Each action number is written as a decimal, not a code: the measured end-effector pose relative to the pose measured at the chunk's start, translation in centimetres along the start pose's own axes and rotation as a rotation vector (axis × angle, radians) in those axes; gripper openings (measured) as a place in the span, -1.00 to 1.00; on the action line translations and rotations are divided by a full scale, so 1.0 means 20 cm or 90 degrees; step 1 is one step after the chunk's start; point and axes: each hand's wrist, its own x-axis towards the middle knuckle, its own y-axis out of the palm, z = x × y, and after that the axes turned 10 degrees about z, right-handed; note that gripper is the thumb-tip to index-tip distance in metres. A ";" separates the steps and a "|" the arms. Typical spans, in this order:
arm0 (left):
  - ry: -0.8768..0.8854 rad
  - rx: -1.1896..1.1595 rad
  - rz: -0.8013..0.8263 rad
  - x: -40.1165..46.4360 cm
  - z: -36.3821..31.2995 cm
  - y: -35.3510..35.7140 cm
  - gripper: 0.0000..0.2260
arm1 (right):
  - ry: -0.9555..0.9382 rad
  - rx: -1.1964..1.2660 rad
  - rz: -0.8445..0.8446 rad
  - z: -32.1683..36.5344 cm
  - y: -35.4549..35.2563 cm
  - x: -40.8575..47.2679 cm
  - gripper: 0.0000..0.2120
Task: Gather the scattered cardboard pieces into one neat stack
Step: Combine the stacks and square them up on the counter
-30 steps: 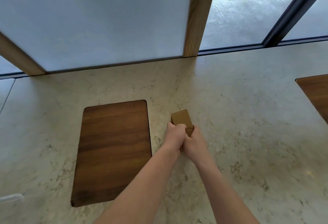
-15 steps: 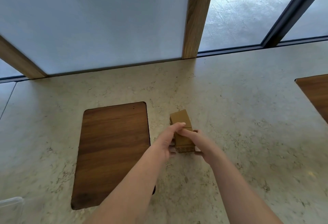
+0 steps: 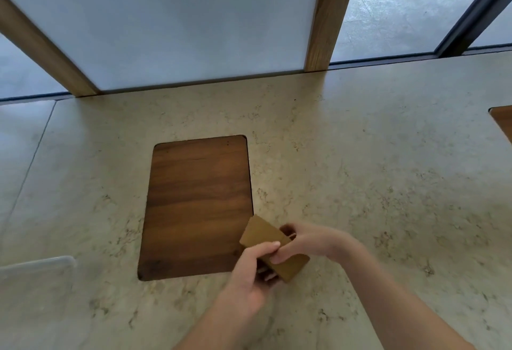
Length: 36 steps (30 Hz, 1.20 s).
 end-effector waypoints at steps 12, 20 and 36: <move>0.145 -0.245 -0.031 -0.36 0.28 -0.41 -0.63 | 0.024 -0.253 0.169 0.26 0.48 0.17 0.04; 0.041 -0.148 -0.070 -0.47 0.23 -0.69 -0.21 | -0.127 0.127 0.000 0.01 0.54 -0.10 0.19; -0.007 0.345 0.071 -0.35 -0.13 -0.75 -0.25 | -0.028 0.385 -0.119 -0.01 0.80 0.06 0.30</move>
